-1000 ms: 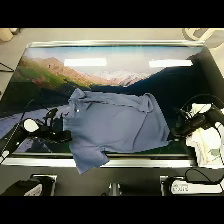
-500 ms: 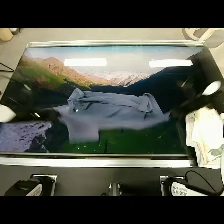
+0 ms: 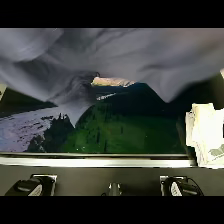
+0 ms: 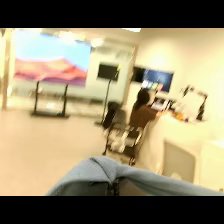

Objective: Fold the shirts.

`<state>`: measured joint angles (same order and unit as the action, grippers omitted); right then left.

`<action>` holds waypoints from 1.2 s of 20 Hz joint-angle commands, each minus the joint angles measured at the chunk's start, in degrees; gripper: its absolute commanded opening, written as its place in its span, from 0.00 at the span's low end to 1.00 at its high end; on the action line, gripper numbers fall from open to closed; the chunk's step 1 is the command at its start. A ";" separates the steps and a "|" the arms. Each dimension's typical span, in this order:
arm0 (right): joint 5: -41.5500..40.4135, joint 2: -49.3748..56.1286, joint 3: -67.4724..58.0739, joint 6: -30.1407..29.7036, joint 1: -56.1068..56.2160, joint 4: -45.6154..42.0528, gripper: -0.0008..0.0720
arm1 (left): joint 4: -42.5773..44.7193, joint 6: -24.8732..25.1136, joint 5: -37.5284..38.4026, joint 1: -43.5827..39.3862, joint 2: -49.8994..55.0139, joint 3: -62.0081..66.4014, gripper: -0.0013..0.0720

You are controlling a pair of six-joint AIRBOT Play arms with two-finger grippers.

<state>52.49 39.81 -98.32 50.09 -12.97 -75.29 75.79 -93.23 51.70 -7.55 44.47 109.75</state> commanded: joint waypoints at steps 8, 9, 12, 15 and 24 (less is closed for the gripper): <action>13.66 5.79 -1.42 2.69 0.09 -2.91 0.04 | 10.93 -1.97 22.88 -0.72 7.08 4.42 0.05; 18.10 9.68 -1.42 3.04 0.09 -2.95 0.04 | 12.39 -1.95 26.53 -0.72 10.27 3.67 0.05; 32.41 24.76 -0.22 3.02 0.09 -3.41 0.04 | 11.96 -1.29 28.87 -0.74 19.39 -3.65 0.05; 35.58 40.35 4.26 2.78 0.11 -4.15 0.04 | 11.80 -1.33 25.73 -0.74 28.72 -16.17 0.05; 2.69 56.68 5.31 4.74 0.09 2.03 0.04 | 6.91 -2.45 0.48 -0.61 48.26 -23.52 0.06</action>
<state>68.69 93.93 -93.17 54.59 -12.86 -76.95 84.25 -94.80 62.63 -8.27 88.49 87.26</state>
